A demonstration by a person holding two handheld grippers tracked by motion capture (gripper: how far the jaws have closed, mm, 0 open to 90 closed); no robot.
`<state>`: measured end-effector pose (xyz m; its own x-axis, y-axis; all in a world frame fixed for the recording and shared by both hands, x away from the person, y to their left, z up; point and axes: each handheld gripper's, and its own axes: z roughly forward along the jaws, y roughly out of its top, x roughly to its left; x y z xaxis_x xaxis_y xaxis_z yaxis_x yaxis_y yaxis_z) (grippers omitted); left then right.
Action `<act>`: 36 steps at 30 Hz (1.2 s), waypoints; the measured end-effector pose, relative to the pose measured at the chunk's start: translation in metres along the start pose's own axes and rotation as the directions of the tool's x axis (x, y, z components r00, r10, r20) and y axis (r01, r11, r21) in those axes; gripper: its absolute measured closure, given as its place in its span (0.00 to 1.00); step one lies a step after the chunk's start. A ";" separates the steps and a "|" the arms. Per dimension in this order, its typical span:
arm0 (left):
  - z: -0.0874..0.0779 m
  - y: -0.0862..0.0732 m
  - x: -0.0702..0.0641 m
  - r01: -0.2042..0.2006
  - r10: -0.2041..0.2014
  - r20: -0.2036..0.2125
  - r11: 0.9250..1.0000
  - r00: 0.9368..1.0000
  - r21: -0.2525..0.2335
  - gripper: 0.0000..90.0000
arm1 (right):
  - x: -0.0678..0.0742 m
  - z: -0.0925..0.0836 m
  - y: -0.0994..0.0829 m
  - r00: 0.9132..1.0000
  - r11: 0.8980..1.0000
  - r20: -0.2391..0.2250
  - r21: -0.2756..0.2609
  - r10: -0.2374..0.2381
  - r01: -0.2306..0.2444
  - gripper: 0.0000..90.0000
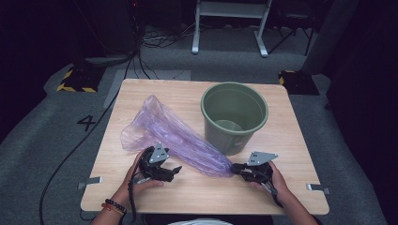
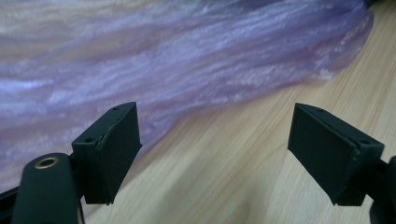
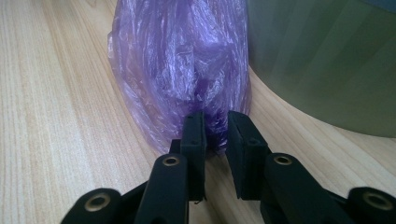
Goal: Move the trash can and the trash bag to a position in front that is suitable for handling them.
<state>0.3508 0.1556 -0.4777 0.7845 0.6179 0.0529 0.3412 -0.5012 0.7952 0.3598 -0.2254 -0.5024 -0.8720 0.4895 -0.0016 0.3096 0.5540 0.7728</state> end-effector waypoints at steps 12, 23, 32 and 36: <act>0.035 0.013 0.009 -0.100 0.098 0.022 0.992 0.995 0.082 0.19 | -0.007 0.002 0.002 1.000 1.000 -0.015 -0.001 0.001 -0.001 0.80; 0.048 0.015 0.018 -0.097 0.094 0.044 0.992 0.995 0.079 0.19 | -0.012 0.004 0.004 1.000 1.000 -0.019 -0.010 0.005 -0.005 0.64; 0.058 0.014 0.018 -0.124 0.115 0.100 0.988 0.988 0.091 0.31 | -0.008 0.005 0.004 1.000 1.000 0.000 0.010 -0.020 0.020 0.47; 0.058 0.012 0.023 -0.092 0.079 0.150 0.993 0.985 0.080 0.37 | -0.007 0.003 0.002 0.999 1.000 0.023 0.007 -0.023 0.023 0.40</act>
<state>0.4029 0.1283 -0.5020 0.8779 0.4782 0.0243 0.3081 -0.6030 0.7359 0.3680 -0.2253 -0.5026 -0.8699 0.4920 -0.0341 0.2922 0.5698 0.7680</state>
